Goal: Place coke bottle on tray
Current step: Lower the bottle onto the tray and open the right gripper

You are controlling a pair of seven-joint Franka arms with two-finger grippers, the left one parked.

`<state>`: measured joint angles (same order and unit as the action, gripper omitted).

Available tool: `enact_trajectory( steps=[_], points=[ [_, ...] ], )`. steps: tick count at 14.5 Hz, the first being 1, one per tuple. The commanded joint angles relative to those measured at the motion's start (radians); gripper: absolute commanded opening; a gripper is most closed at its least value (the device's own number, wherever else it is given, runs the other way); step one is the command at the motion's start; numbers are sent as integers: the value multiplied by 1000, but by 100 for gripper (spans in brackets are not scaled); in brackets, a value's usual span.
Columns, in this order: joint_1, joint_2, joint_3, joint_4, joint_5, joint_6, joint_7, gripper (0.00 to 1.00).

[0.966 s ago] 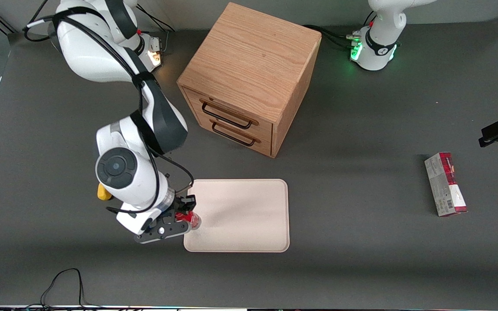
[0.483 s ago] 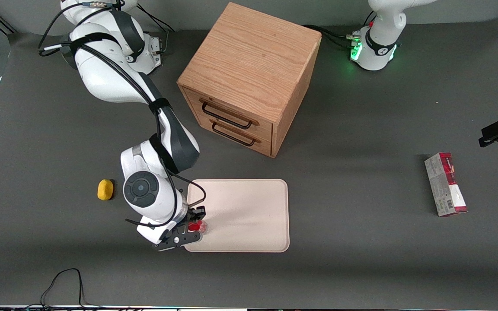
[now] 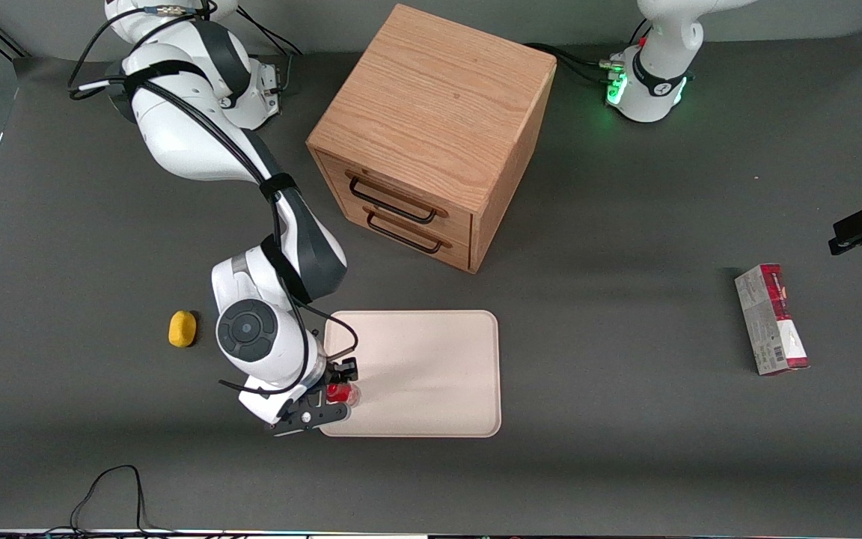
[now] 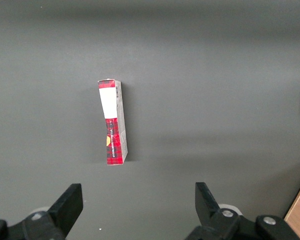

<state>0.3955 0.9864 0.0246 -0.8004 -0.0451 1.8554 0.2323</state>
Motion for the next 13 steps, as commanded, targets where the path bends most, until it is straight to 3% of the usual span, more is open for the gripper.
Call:
enact_trajectory(
  steps=[1, 10, 13],
  points=[
    [0, -98, -3, -13, -12, -137, 28, 100],
    [-3, -411, -63, -28, -59, -688, -18, 100],
    [-32, -619, -107, -278, -44, -633, -31, 100]
  ],
)
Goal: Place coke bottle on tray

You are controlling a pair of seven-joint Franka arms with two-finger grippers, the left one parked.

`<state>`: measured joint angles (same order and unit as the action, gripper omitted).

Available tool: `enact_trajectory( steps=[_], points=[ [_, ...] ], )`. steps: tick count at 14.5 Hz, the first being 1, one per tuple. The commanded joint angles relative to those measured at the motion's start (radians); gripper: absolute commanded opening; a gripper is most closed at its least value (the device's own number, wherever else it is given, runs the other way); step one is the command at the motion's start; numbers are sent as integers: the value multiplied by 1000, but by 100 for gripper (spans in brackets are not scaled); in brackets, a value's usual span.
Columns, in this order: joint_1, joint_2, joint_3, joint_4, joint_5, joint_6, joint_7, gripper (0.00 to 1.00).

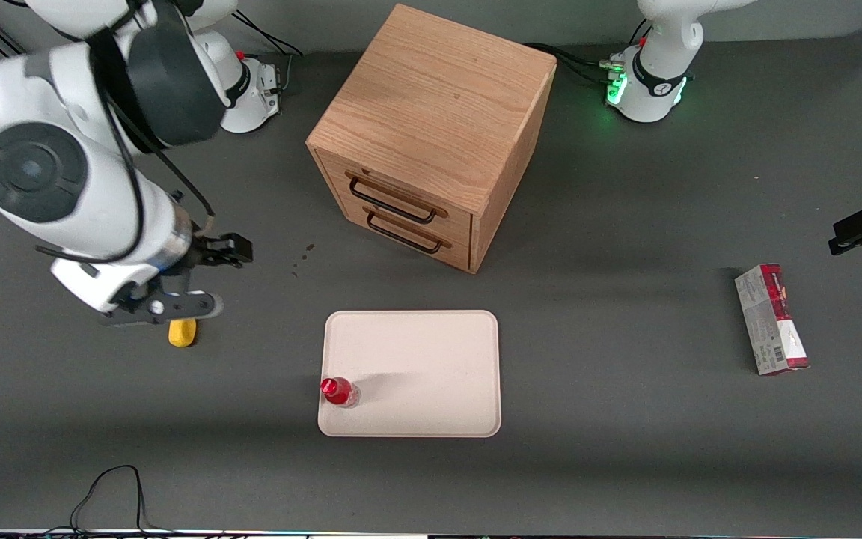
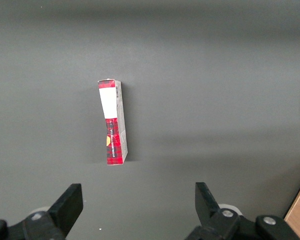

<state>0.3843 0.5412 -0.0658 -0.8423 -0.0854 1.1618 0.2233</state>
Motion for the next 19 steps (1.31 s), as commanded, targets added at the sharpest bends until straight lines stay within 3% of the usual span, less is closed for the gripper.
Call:
enact_trajectory(
  steps=[1, 3, 9, 15, 19],
  points=[
    [-53, -264, -14, -356, 15, 126, -22, 100],
    [-129, -393, -14, -536, 77, 223, -28, 100],
    [-284, -495, -9, -702, 82, 352, -122, 100],
    [-352, -504, -9, -686, 73, 332, -171, 100],
    [-344, -500, -14, -670, 72, 305, -174, 100]
  ],
)
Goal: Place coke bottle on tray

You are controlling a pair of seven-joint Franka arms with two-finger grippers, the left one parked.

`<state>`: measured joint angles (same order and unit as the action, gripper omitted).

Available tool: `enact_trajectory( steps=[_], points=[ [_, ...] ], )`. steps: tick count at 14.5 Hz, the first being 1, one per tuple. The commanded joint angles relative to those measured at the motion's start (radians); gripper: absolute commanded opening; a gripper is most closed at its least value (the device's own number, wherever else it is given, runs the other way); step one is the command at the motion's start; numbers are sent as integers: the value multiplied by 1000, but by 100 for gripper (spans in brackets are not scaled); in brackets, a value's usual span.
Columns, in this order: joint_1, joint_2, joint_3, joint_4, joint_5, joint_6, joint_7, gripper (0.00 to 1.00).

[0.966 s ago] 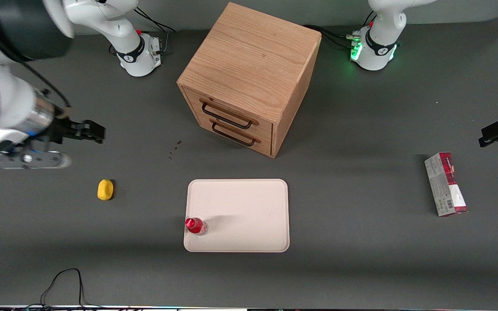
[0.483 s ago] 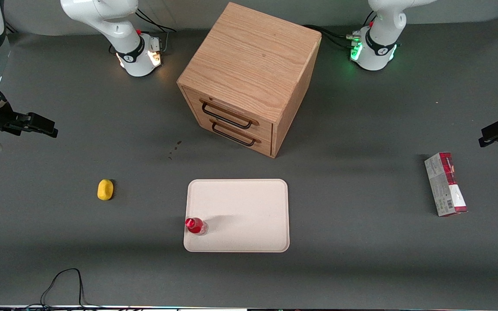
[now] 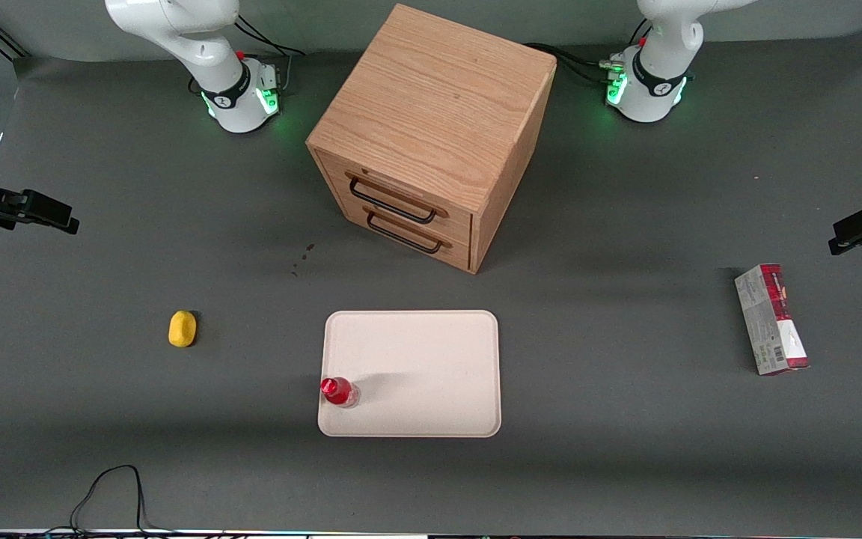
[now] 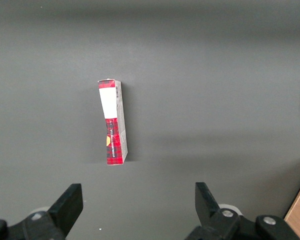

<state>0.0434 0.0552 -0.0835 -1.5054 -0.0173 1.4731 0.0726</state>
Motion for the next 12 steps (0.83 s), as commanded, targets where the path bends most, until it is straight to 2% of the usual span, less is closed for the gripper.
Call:
enact_trajectory(
  steps=[1, 12],
  points=[
    [-4, -9, 4, -7, 5, -5, -27, 100],
    [7, -5, -1, -10, -10, -2, -45, 100]
  ],
)
